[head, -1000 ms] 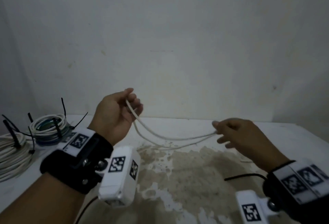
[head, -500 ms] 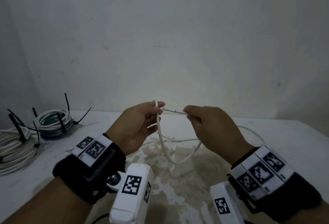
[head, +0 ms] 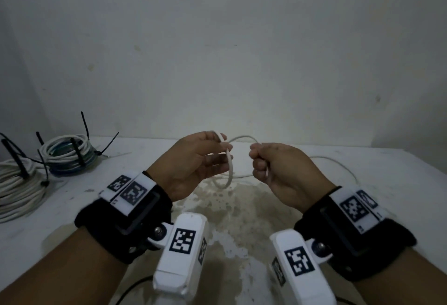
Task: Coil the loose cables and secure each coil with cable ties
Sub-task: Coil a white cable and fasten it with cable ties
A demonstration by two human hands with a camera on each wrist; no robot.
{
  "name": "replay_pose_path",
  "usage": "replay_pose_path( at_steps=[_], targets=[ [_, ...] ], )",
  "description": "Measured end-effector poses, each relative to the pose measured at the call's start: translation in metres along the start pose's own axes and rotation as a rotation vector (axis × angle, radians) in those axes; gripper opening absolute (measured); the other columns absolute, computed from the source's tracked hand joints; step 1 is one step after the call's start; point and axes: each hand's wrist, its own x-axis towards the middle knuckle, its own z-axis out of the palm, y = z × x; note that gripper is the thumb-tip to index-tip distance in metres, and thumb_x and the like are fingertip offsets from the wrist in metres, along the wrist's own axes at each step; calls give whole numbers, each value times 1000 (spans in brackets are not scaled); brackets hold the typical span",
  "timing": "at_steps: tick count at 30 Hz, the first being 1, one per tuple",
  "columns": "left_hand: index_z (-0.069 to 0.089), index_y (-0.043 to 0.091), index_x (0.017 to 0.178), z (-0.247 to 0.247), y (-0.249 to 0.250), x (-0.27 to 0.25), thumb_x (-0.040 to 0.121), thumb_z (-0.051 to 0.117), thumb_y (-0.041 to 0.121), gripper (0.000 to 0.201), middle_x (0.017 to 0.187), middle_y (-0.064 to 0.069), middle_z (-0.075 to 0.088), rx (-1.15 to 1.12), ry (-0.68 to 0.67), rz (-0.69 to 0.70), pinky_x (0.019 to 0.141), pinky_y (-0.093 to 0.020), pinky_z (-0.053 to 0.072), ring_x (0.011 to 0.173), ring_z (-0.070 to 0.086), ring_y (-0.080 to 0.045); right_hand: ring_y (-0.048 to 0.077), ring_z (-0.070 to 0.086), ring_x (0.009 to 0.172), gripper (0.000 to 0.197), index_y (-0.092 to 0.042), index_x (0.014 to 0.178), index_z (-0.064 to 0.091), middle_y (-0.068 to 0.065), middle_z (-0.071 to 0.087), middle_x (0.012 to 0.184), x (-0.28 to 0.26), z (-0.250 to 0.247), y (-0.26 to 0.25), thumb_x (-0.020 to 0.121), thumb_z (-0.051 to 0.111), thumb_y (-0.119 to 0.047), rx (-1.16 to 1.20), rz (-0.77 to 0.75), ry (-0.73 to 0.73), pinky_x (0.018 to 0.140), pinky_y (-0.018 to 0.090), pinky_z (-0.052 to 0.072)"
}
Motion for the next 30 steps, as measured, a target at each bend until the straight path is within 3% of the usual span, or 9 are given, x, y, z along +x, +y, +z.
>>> replay_pose_path(
  at_steps=[2, 4, 8, 10, 15, 19, 22, 26, 30],
  targets=[
    [58, 8, 86, 3, -2, -1, 87, 56, 1, 8, 79, -6, 62, 34, -30, 7, 68, -26, 56, 67, 61, -16, 7, 32, 42, 19, -5, 87, 53, 1, 44, 61, 1, 2, 1, 99, 39, -7, 86, 65, -13, 38, 18, 28],
    [58, 6, 87, 5, -3, -3, 88, 55, 0, 7, 81, -8, 62, 55, -59, 9, 70, -26, 56, 68, 62, -16, 8, 32, 42, 24, -6, 86, 53, 0, 41, 58, -1, 5, 2, 101, 38, -17, 167, 125, -78, 40, 19, 29],
    [57, 1, 90, 5, -4, -6, 87, 55, 1, 4, 89, -17, 67, 85, -118, 11, 81, -33, 56, 80, 67, -24, 16, 51, 58, 19, 1, 89, 54, 8, 54, 67, -3, 9, 10, 99, 40, -7, 110, 53, -172, 59, 26, 48],
    [58, 0, 89, 6, -3, -8, 85, 58, 3, 5, 94, -23, 65, 112, -132, 4, 79, -32, 58, 84, 65, -29, 15, 58, 57, 19, -1, 86, 57, 6, 62, 64, -5, 9, 14, 98, 44, -8, -15, -19, -209, 60, 25, 53],
    [60, 7, 74, 4, 0, -10, 87, 59, 3, 14, 80, -17, 68, 193, -103, 10, 64, -23, 57, 68, 66, -21, 12, 49, 52, 13, -10, 94, 58, 1, 57, 59, -7, 9, 23, 97, 46, -7, -229, -110, -233, 51, 25, 39],
    [59, 6, 77, 4, 1, -11, 88, 59, 3, 11, 80, -16, 68, 181, -111, -14, 60, -20, 55, 68, 66, -18, 15, 56, 54, 12, -11, 95, 56, 3, 62, 63, -2, 13, 27, 98, 44, -11, -256, -160, -111, 56, 31, 44],
    [59, 6, 78, 5, 0, -12, 88, 57, 1, 12, 78, -12, 69, 196, -125, -20, 61, -19, 55, 68, 68, -14, 16, 56, 59, 12, -16, 95, 55, 5, 62, 72, 4, 10, 23, 98, 43, -13, -253, -177, -31, 55, 28, 44],
    [59, 6, 76, 3, 0, -9, 87, 59, 3, 11, 78, -13, 68, 218, -63, 44, 60, -20, 53, 69, 67, -16, 13, 39, 53, 22, -13, 83, 55, 5, 48, 64, 0, 10, 25, 100, 42, -20, -314, -150, -164, 52, 28, 31],
    [61, 5, 79, 0, -2, -6, 88, 60, 4, 9, 77, -11, 68, 258, -39, 84, 61, -21, 54, 70, 65, -17, 10, 35, 48, 26, -12, 79, 57, 0, 47, 59, -8, 10, 29, 99, 40, -13, -341, -94, -259, 49, 24, 28]
  ],
)
